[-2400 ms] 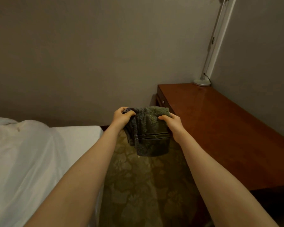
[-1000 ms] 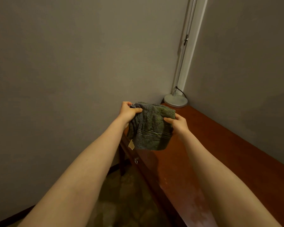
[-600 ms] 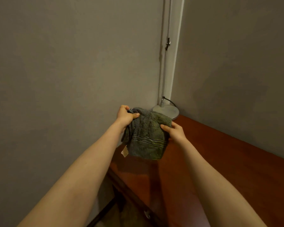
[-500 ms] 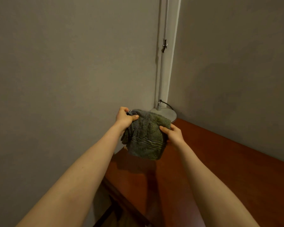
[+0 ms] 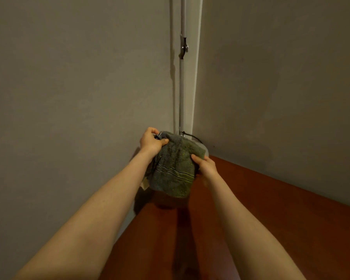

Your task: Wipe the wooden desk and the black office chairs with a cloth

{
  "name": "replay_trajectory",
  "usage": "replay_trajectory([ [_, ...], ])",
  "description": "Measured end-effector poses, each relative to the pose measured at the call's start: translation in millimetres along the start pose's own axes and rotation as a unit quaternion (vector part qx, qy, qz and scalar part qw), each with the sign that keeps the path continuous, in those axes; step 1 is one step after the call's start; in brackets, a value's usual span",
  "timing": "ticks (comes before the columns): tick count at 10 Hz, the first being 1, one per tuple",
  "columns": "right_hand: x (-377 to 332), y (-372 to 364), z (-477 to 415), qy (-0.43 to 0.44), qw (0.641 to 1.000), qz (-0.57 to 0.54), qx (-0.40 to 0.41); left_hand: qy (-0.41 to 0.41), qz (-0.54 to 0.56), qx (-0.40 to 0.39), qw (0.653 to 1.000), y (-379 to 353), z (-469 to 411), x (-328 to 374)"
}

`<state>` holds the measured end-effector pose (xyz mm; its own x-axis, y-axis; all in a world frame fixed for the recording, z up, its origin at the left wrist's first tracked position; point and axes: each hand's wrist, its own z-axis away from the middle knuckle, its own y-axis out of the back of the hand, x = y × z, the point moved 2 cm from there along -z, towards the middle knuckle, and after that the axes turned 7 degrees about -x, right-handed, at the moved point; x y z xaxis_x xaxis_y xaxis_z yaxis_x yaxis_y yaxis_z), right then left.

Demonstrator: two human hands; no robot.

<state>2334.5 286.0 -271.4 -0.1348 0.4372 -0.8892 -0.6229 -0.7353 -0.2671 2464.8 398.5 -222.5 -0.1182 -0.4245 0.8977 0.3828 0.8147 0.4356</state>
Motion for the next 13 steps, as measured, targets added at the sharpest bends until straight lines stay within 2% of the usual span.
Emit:
replay_trajectory([
  [2, 2, 4, -75, -0.076, 0.995, -0.063, 0.012, 0.027, -0.021, 0.000, 0.999, -47, -74, -12],
  [5, 13, 54, -159, -0.101, 0.983, -0.126, 0.090, -0.029, -0.080, -0.112, 0.990, -132, -155, -21],
  [7, 31, 90, -202, -0.096, 0.980, -0.073, 0.158, -0.068, -0.165, -0.196, 0.964, -177, -187, -27],
  [8, 42, 102, -220, -0.085, 0.978, 0.010, 0.192, -0.133, -0.285, -0.215, 0.925, -198, -198, -35],
  [9, 45, 111, -234, -0.080, 0.973, 0.102, 0.192, -0.286, -0.466, -0.176, 0.819, -206, -199, -44],
  [10, 43, 113, -237, -0.096, 0.964, 0.146, 0.198, -0.343, -0.552, -0.160, 0.743, -206, -196, -53],
  [11, 43, 115, -237, -0.110, 0.954, 0.180, 0.213, -0.275, -0.595, -0.245, 0.714, -205, -200, -66],
  [12, 30, 118, -227, -0.104, 0.944, 0.199, 0.243, -0.272, -0.590, -0.274, 0.709, -196, -198, -65],
  [13, 9, 120, -209, -0.071, 0.932, 0.220, 0.281, -0.270, -0.565, -0.279, 0.728, -187, -193, -47],
])
